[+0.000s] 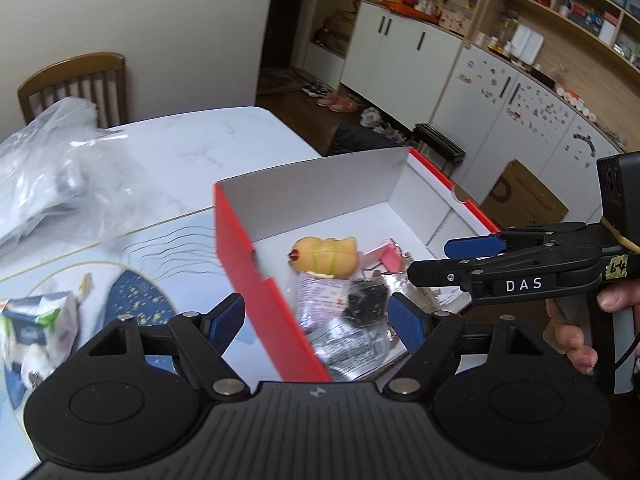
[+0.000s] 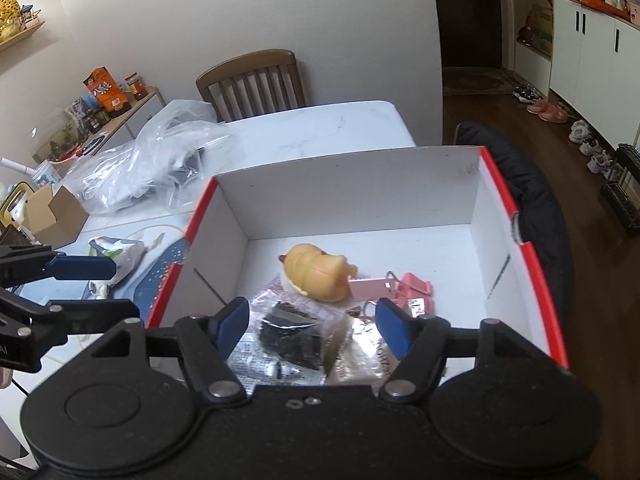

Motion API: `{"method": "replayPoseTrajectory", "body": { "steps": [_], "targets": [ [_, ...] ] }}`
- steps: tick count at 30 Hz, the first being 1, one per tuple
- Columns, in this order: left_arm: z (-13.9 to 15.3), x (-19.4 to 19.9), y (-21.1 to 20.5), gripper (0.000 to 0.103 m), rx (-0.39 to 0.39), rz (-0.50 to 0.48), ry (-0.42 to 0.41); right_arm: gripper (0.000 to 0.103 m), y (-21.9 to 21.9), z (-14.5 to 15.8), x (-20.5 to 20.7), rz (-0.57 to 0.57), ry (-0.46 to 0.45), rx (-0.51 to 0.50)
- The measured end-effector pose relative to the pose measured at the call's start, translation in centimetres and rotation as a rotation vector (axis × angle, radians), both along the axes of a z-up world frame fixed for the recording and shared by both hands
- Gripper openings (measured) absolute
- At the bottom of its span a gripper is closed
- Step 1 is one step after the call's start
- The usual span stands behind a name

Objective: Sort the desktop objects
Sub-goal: 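Move both tools back to the white plush toy and tissue pack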

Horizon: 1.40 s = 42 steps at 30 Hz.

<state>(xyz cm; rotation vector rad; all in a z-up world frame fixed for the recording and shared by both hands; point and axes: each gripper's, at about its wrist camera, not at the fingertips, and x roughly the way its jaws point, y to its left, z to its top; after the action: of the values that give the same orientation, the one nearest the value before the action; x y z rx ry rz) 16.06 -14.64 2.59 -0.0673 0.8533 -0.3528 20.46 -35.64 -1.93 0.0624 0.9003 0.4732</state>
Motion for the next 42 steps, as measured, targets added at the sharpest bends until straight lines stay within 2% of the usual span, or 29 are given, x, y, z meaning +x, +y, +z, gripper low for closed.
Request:
{"method": "replayPoseTrajectory", "body": {
  "steps": [14, 16, 22, 24, 26, 42],
  "targets": [
    [-1.8, -2.4, 6.1, 0.079, 0.037, 0.043, -0.008, 0.077, 6.3, 0.9, -1.5, 0.076, -0.005, 0.0],
    [-2.2, -2.6, 7.4, 0.085, 0.038, 0.049, -0.002, 0.077, 7.7, 0.9, -1.6, 0.087, 0.0, -0.007],
    [-3.2, -3.3, 10.9, 0.086, 0.05, 0.055, 0.006, 0.08, 12.2, 1.1, -1.7, 0.118, -0.005, -0.022],
    [-3.6, -3.4, 12.2, 0.09, 0.049, 0.059, 0.011, 0.081, 13.6, 1.1, -1.6, 0.13, -0.004, -0.027],
    [-4.0, -3.5, 13.4, 0.103, 0.048, 0.066, 0.013, 0.081, 15.1, 1.0, -1.5, 0.14, 0.002, -0.032],
    [-7.5, -3.4, 21.2, 0.103, 0.032, 0.058, 0.06, 0.084, 26.1, -0.3, -0.1, 0.245, 0.04, -0.094]
  ]
}}
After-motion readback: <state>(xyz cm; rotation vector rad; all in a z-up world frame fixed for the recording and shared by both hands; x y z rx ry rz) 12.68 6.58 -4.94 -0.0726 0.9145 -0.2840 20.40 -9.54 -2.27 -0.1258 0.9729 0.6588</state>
